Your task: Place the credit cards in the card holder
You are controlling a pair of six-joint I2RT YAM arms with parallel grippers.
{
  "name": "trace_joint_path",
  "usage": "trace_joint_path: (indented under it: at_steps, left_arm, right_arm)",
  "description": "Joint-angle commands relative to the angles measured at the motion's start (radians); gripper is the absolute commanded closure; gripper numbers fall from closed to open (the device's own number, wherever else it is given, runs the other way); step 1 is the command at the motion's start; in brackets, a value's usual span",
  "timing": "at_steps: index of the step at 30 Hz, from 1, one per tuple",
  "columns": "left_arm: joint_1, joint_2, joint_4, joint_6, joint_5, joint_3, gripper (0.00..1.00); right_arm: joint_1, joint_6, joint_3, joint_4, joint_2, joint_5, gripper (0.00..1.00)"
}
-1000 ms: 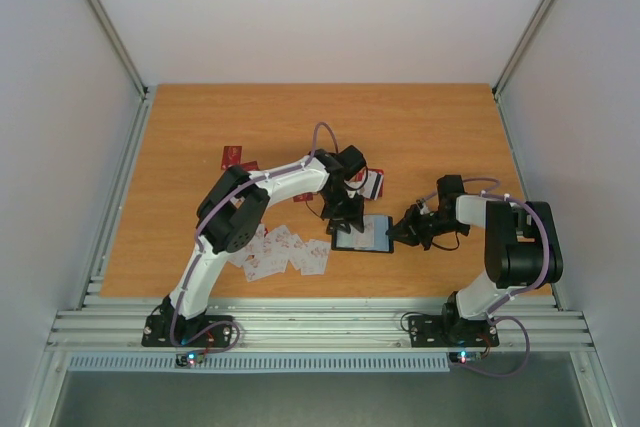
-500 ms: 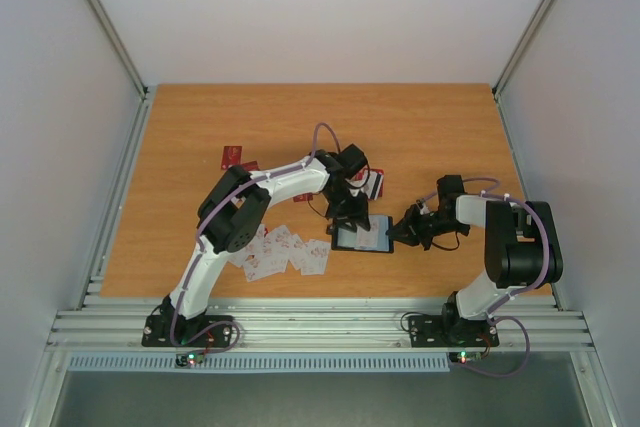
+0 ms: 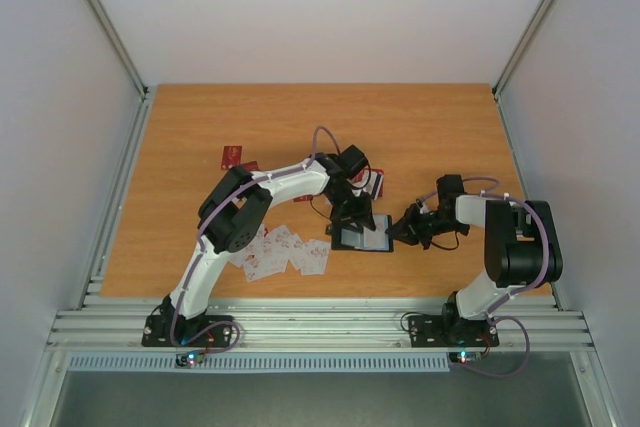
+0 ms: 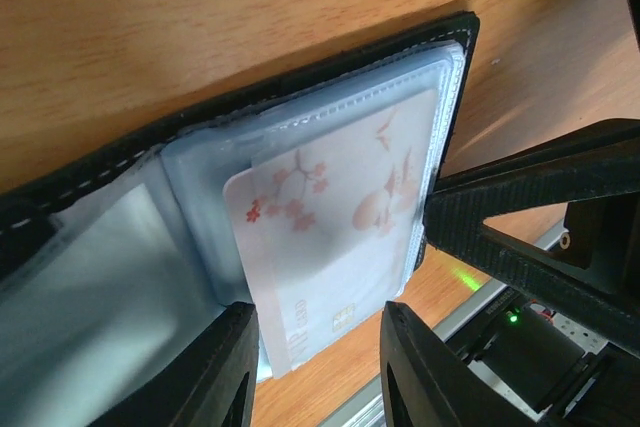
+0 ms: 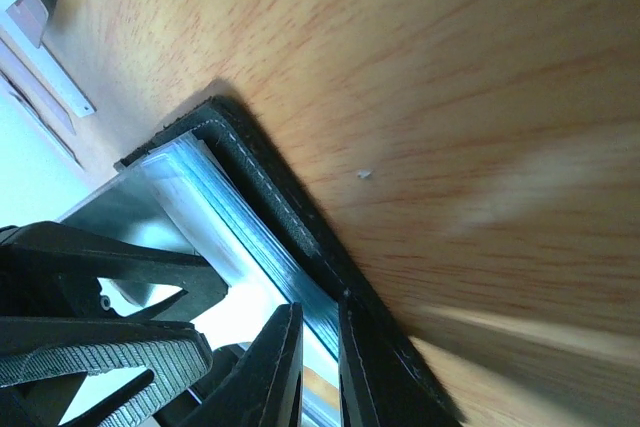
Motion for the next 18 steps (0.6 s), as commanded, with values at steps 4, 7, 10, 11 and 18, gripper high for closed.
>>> trace_joint_path:
  at_steps: [4,7,10,11,18]
  left_arm:
    - [-0.011,0.024,0.08,-0.063,0.058,-0.009,0.65]
    - [-0.008,0.008,0.078,-0.063,0.044,-0.022,0.64]
    - [-0.005,-0.017,0.043,-0.046,0.02,-0.019,0.62]
    - [-0.001,-0.024,0.023,-0.037,0.01,-0.013,0.61]
    - [0.009,-0.068,-0.068,0.042,-0.005,0.008,0.57]
  right_arm:
    - [0.007,0.04,-0.029,0.025,0.039,0.053,0.88]
    - [0.007,0.028,-0.02,-0.007,0.018,0.066,0.88]
    - [0.007,0.001,-0.002,-0.059,-0.014,0.088,0.87]
    - [0.008,-0.006,0.005,-0.078,-0.023,0.095,0.87]
    - [0.007,-0.047,0.058,-0.194,-0.092,0.136,0.81]
